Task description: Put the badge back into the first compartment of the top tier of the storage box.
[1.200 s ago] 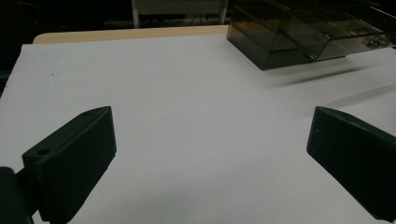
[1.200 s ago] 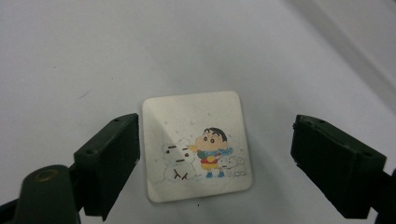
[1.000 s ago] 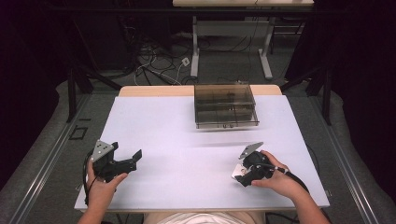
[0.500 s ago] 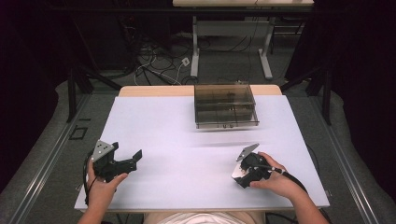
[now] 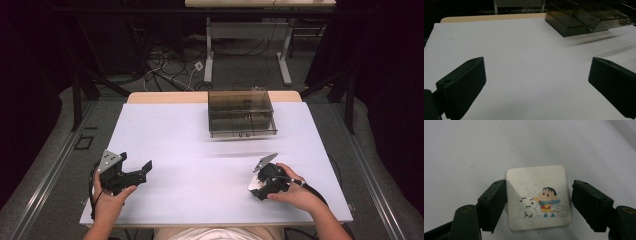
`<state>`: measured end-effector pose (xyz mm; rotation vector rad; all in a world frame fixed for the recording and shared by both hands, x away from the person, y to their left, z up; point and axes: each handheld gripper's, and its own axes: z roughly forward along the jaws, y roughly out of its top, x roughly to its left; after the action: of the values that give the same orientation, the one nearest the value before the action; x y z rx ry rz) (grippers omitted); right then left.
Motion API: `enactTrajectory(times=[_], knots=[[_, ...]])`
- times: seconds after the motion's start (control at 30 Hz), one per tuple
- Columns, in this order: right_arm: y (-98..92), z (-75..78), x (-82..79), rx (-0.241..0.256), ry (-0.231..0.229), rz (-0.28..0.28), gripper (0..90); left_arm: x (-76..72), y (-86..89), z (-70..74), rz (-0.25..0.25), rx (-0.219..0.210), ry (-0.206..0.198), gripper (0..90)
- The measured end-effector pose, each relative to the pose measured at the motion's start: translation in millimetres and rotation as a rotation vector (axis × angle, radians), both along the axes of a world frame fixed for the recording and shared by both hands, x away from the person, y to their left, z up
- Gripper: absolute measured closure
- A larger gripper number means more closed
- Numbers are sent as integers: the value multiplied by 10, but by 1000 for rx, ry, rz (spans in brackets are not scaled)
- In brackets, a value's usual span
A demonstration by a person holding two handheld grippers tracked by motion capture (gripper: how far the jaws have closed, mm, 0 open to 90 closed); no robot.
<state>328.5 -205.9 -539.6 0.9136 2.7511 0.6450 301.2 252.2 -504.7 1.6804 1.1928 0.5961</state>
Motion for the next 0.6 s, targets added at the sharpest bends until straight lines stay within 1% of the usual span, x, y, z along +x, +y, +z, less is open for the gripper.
enactTrajectory(times=[0.07,0.17,0.27,0.37,0.5,0.57,0.6], knots=[[1,0,0,-1,-2,-1,284,0,0,0,0,1,0,15],[0,0,2,9,9,2,301,0,0,0,0,1,0,15],[-5,-4,9,17,19,3,303,0,0,0,1,1,1,15],[-7,-3,14,14,17,6,305,0,1,0,1,0,-2,15],[-9,-8,20,28,27,6,309,-1,2,1,0,2,0,15],[-16,-6,26,18,23,9,309,-1,1,1,1,2,-1,15],[-16,-6,25,21,31,4,309,-1,2,1,1,2,0,15]])
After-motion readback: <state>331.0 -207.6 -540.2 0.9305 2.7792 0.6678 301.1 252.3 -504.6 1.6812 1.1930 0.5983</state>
